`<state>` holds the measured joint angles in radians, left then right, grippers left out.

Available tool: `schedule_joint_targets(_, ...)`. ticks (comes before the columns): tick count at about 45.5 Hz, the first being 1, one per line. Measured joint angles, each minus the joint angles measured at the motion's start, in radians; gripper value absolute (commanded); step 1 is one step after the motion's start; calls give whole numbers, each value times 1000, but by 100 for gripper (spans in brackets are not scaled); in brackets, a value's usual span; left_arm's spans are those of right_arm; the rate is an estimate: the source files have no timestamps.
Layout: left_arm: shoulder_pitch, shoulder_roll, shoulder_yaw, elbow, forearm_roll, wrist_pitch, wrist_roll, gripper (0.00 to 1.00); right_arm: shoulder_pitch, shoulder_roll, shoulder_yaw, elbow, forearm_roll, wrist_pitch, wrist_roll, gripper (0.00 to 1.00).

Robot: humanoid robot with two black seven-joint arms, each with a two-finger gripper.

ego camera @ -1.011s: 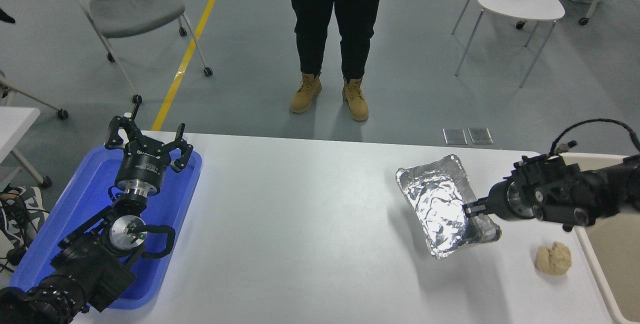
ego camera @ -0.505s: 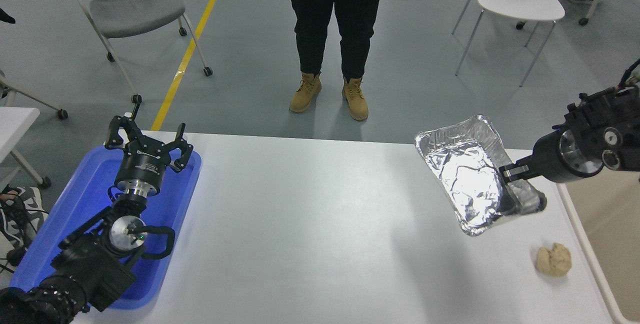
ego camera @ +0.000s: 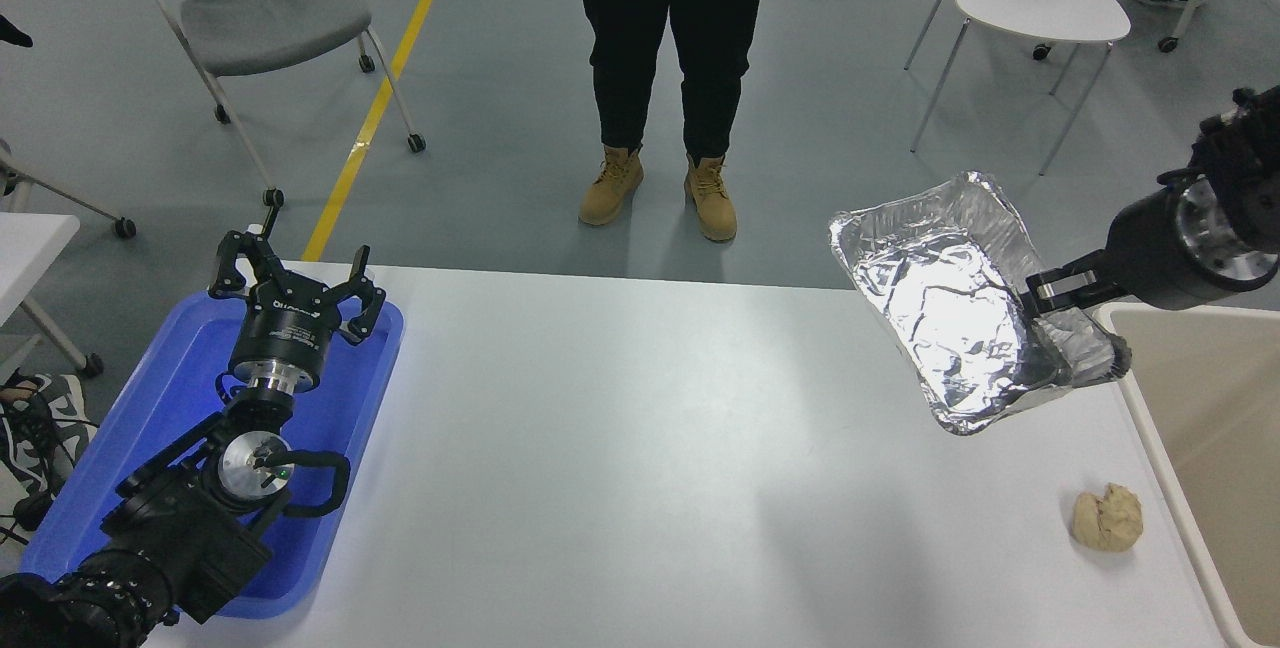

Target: Pick up foil plate and place in dustbin

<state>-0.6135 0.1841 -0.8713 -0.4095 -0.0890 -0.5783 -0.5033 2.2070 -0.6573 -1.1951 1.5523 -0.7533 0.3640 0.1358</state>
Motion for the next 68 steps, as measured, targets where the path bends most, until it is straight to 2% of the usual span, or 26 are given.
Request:
schedule_joint_targets(16, 0, 0, 0, 0, 0, 0, 0, 100, 14, -58, -76, -18, -7, 12, -2, 0)
schedule_joint_targets(27, -1, 0, 0, 0, 0, 0, 1, 100, -78, -157, -134, -161, -16, 27, 14, 0)
schedule_joint_targets(37, 0, 0, 0, 0, 0, 0, 1, 100, -276, -228, -139, -416, -27, 32, 109, 0)
schedule_joint_targets(48, 0, 0, 0, 0, 0, 0, 0, 100, -608, -275, -57, -765, -18, 35, 261, 0)
schedule_joint_targets(57, 0, 0, 0, 0, 0, 0, 0, 100, -882, -284, 69, -995, 32, 37, 325, 0)
schedule_joint_targets(68, 0, 0, 0, 0, 0, 0, 0, 100, -1135, -253, 175, -1199, 161, 36, 351, 0)
